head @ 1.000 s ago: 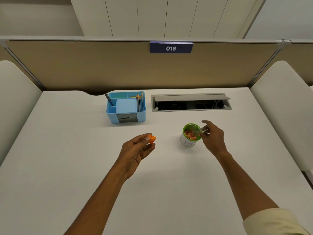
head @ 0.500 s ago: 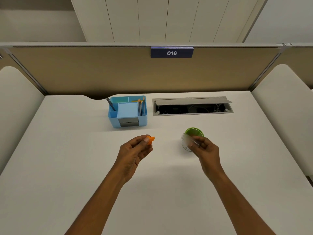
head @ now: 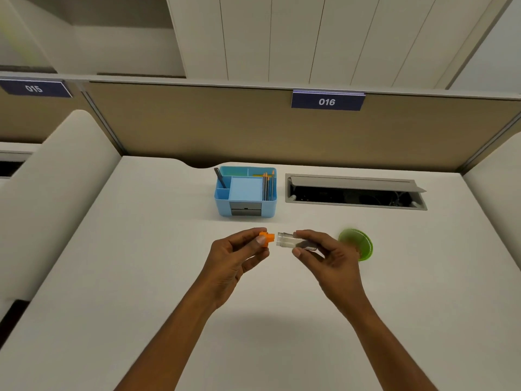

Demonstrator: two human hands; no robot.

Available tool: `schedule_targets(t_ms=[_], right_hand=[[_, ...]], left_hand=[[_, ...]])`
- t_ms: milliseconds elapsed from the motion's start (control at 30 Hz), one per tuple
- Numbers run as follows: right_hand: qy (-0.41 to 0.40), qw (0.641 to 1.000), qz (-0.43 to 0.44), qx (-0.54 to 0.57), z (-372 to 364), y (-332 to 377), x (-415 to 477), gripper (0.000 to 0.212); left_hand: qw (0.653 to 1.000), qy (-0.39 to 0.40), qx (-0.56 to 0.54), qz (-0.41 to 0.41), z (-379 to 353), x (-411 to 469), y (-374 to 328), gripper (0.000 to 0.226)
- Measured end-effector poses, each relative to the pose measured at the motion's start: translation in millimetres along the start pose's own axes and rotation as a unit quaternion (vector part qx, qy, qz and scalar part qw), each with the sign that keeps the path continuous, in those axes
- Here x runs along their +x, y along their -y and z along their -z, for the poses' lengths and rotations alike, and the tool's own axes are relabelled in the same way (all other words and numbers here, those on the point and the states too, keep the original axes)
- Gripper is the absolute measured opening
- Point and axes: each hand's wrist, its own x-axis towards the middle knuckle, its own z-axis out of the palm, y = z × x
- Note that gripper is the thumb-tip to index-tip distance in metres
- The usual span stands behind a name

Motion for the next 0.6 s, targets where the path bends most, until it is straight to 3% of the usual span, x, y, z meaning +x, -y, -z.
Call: schedule_targets(t_ms=[233, 600], right_hand=[[0.061, 0.996, 0.034, -0.052, -15.6, 5.5, 9.0, 0.031], [0.121, 0.988, 0.024, -0.088, -26.1, 12.0, 19.0, 0.031]], left_hand=[[0.999, 0.010, 0.025, -0.017, 8.1, -3.8, -4.5, 0.041], [0.999, -0.002, 0.037, 0.030, 19.8, -6.7, -12.5, 0.033]])
